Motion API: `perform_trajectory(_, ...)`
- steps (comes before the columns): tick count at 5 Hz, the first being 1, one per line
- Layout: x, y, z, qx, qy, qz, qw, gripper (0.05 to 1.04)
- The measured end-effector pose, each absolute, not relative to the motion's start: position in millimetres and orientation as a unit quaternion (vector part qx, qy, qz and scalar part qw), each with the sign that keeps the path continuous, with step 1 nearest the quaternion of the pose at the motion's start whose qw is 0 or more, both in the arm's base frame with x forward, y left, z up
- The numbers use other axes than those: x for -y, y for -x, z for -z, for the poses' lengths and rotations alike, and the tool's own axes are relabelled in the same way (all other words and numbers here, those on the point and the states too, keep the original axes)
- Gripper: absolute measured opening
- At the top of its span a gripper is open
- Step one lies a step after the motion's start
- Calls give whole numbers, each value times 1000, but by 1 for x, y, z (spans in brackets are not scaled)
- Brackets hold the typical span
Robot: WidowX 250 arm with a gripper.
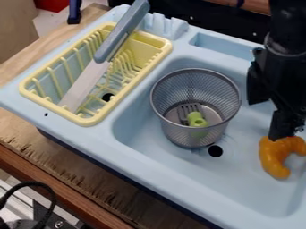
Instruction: Put the plastic croissant in the spoon holder of the sink
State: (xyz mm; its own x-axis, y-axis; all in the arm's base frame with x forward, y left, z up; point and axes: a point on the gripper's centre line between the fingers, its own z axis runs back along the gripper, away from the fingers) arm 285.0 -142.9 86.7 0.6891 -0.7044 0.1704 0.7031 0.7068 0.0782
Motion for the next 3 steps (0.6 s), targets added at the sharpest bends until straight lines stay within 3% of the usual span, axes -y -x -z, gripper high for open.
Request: perform_trajectory(3,166,-279,-72,78,-5,383,921,999)
